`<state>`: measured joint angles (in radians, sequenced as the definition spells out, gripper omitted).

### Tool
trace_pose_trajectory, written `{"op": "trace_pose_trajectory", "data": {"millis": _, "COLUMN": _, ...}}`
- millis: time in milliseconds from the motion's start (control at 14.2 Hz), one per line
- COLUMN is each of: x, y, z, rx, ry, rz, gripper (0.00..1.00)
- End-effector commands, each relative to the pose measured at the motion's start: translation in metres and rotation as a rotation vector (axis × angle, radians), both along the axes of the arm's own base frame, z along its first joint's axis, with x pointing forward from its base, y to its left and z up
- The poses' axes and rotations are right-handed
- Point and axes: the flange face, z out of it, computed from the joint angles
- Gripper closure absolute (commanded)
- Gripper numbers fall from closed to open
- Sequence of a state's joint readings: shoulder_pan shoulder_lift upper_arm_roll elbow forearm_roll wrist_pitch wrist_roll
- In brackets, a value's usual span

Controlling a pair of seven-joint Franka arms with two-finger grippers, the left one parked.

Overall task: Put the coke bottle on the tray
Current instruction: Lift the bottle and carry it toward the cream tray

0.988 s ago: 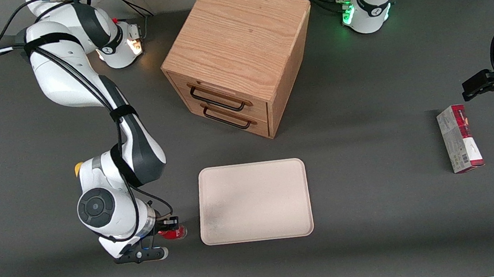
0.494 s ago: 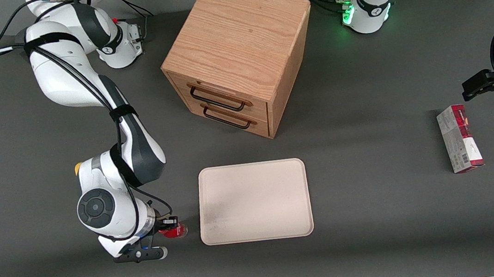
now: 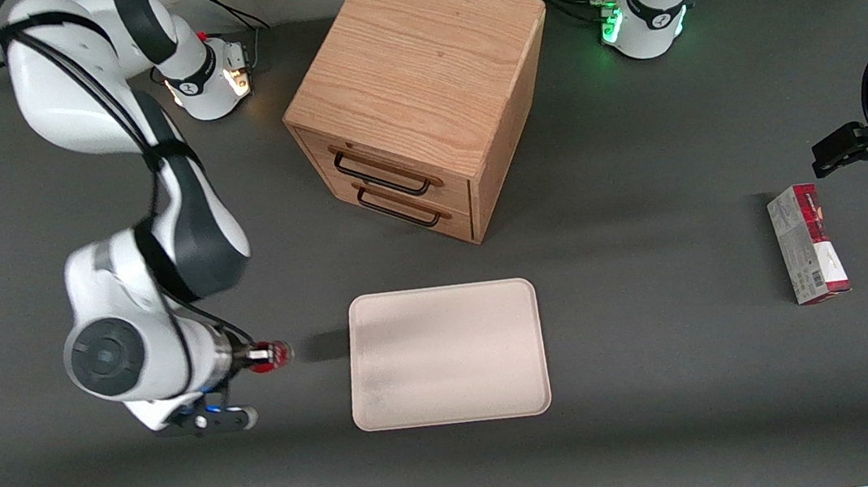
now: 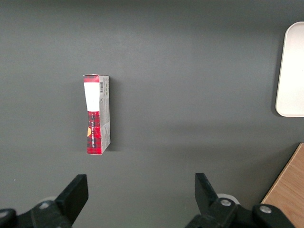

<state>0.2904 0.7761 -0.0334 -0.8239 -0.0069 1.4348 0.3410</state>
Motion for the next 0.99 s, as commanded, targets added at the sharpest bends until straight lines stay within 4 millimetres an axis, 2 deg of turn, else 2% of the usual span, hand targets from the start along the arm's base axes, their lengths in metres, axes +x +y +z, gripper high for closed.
{"op": "trace_pose_trajectory", "data": {"millis": 0, "x": -0.032, "y": -0.026, "z": 0.084, "rx": 0.011, "ry": 0.002, "rz": -0.036, "gripper": 1.0}}
{"op": "trace_pose_trajectory", "data": {"millis": 141, "x": -0.041, "y": -0.026, "z": 0.1, "rx": 0.016, "ry": 0.001, "rz": -0.035, "gripper": 1.0}}
{"op": "trace_pose_trajectory", "data": {"millis": 353, "x": -0.04, "y": -0.025, "z": 0.101, "rx": 0.016, "ry": -0.003, "rz": -0.044, "gripper": 1.0}}
{"op": "trace_pose_trajectory", "data": {"millis": 494, "x": -0.03, "y": -0.006, "z": 0.091, "rx": 0.044, "ry": -0.057, "rz": -0.055, "gripper": 1.0}}
{"op": "trace_pose_trajectory", "data": {"millis": 635, "x": -0.008, "y": 0.032, "z": 0.052, "rx": 0.104, "ry": -0.13, "rz": -0.189, "gripper": 1.0}}
{"op": "trace_pose_trajectory", "data": {"millis": 918, "x": 0.023, "y": 0.078, "z": -0.009, "rx": 0.183, "ry": -0.268, "rz": -0.286, "gripper": 1.0}}
